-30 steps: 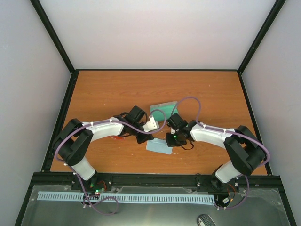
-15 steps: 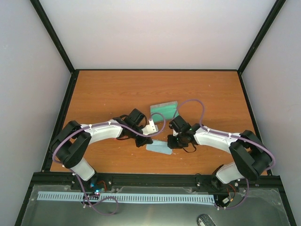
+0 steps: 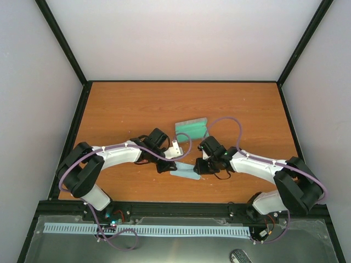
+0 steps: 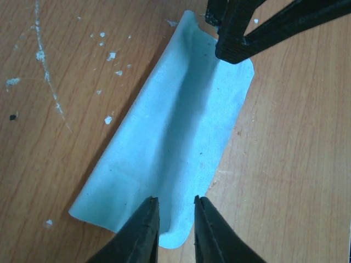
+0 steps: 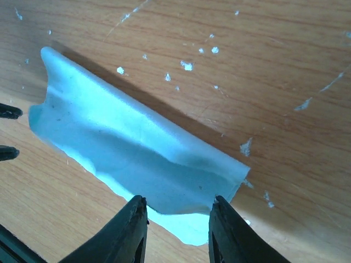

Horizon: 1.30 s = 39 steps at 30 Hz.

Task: Organize the sunglasses
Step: Fold the glasses cleaning cloth at the center of the board, then pick up the glasses cleaning cloth from the center of the board.

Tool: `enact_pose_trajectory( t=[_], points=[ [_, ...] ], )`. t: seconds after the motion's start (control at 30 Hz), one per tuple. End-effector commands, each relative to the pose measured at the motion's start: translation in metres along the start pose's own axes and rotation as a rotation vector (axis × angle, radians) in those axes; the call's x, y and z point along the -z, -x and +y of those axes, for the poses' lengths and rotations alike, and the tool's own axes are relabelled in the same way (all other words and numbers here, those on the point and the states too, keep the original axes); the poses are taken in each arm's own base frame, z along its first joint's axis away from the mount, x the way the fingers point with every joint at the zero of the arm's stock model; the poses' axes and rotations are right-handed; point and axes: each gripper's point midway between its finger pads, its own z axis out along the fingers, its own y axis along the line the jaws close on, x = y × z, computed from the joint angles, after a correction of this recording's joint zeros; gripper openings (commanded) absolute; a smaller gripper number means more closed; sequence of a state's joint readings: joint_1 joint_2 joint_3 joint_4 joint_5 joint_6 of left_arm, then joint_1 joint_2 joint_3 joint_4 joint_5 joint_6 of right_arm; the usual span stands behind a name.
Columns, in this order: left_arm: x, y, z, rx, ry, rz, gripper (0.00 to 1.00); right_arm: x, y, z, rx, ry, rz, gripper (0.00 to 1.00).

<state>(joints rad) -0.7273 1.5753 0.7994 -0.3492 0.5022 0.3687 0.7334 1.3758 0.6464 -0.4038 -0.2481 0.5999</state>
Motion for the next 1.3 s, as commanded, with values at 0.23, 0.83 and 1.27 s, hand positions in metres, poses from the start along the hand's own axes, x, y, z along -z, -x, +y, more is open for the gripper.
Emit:
enact_pose_trajectory(
  t=[0.23, 0.83, 1.27],
  points=[
    [0.006, 0.005, -0.008, -0.026, -0.001, -0.016, 0.28, 0.009, 0.004, 0.012, 0.011, 0.038, -0.043, 0.31],
    [0.021, 0.025, 0.03, 0.002, 0.172, -0.058, 0.25, -0.007, 0.01, -0.02, -0.028, -0.156, -0.005, 0.5],
    [0.029, 0.018, 0.05, 0.059, 0.209, -0.066, 0.24, -0.028, -0.003, -0.018, -0.005, -0.159, 0.099, 0.36]
  ],
)
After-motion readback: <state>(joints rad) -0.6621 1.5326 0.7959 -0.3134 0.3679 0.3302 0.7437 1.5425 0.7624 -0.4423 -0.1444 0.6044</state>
